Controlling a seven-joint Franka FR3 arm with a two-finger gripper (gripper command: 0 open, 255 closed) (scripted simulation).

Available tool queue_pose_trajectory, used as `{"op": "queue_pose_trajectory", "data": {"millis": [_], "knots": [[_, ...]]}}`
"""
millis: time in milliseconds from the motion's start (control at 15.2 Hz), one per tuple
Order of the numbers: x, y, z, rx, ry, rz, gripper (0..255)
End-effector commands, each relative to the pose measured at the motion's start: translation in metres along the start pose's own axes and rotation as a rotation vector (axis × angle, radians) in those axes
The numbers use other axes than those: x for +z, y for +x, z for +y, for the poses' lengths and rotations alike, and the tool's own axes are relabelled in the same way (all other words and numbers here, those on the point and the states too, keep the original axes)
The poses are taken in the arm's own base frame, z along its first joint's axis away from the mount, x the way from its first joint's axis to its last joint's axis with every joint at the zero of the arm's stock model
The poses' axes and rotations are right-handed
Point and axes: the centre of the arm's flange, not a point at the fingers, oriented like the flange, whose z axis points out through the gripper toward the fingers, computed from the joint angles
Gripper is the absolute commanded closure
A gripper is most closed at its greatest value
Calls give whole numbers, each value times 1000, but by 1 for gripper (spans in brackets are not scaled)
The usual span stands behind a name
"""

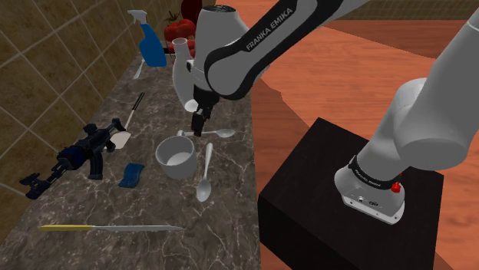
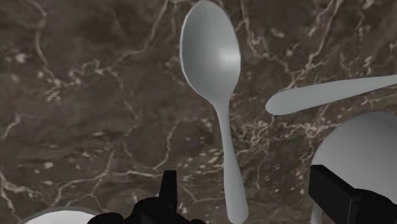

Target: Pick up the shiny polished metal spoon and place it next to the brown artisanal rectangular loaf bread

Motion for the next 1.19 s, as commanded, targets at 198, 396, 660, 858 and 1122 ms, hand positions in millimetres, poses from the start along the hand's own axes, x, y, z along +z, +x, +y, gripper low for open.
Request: {"op": "queue_pose_trajectory", "data": {"millis": [198,396,660,858,1122], "knots": [[29,1,-1,-1,1,2,0],[29,1,-1,-1,1,2,0],[29,1,-1,-1,1,2,0],[29,1,-1,-1,1,2,255],[29,1,-1,-1,1,2,255]]}}
